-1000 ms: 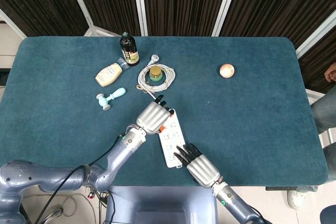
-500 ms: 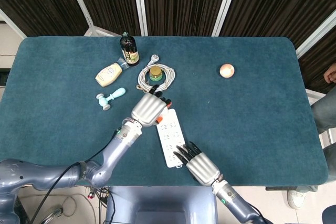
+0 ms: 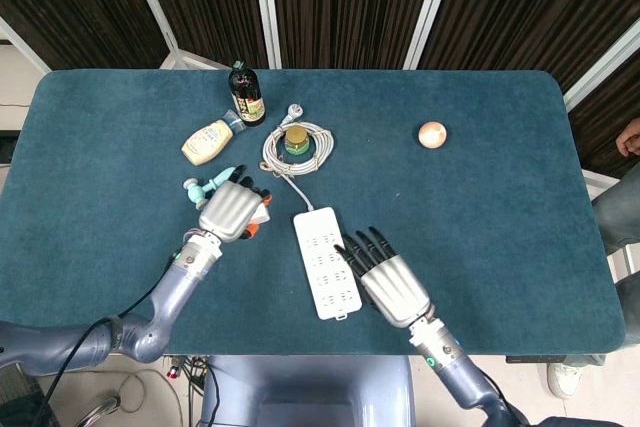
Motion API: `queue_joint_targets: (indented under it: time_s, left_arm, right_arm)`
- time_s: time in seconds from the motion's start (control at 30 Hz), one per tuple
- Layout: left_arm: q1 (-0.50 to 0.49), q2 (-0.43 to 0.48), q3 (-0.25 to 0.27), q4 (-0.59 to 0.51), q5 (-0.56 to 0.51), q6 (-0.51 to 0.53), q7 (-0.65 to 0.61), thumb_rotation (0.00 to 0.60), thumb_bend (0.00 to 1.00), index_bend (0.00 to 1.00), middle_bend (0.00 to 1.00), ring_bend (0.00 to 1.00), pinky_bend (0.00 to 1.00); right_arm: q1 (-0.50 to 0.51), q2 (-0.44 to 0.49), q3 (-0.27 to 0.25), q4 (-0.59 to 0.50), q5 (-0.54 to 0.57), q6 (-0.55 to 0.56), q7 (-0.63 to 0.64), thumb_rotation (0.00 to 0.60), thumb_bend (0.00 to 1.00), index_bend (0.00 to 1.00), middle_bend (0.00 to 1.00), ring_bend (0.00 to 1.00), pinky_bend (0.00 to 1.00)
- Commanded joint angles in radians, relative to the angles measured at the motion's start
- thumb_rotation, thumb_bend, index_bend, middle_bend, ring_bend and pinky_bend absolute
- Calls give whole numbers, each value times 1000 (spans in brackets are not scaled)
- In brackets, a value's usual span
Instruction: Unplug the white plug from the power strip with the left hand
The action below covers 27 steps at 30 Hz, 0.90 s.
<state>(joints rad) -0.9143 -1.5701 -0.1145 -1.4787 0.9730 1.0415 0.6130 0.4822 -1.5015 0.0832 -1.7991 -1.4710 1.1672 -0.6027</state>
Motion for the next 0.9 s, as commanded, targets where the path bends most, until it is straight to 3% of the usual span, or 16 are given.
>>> queue_joint_targets:
  time_s: [0.03, 0.2, 0.47, 0.7, 0.9]
  left_arm:
    - [22, 11, 13, -4, -20, -4, -6, 600, 94, 407, 348, 175, 31]
    - [59, 36, 15, -37, -47, 23, -11, 600, 49, 256, 215, 104, 0]
    - [173, 110, 32, -159, -6, 165, -86, 600, 49, 197, 178, 89, 0]
    - [345, 226, 158, -300, 154, 362, -161, 600, 46, 104, 100, 23, 0]
    - [488, 315, 263, -326, 295, 519, -237, 600, 10, 16, 34, 0, 0]
  right_arm:
    - [-16, 41, 13, -30, 15, 27, -3, 600, 615, 0, 61, 2, 30]
    - [-46, 98, 8, -50, 14, 72, 15, 600, 482, 0, 35, 0, 7]
    - [-118, 185, -10, -58, 4, 164, 93, 600, 473, 0, 3, 0, 0]
    - [-223, 276, -55, -28, -15, 279, 231, 600, 462, 0, 0, 0, 0]
    - [-312, 348, -69, 21, -28, 394, 388, 600, 319, 0, 0, 0, 0]
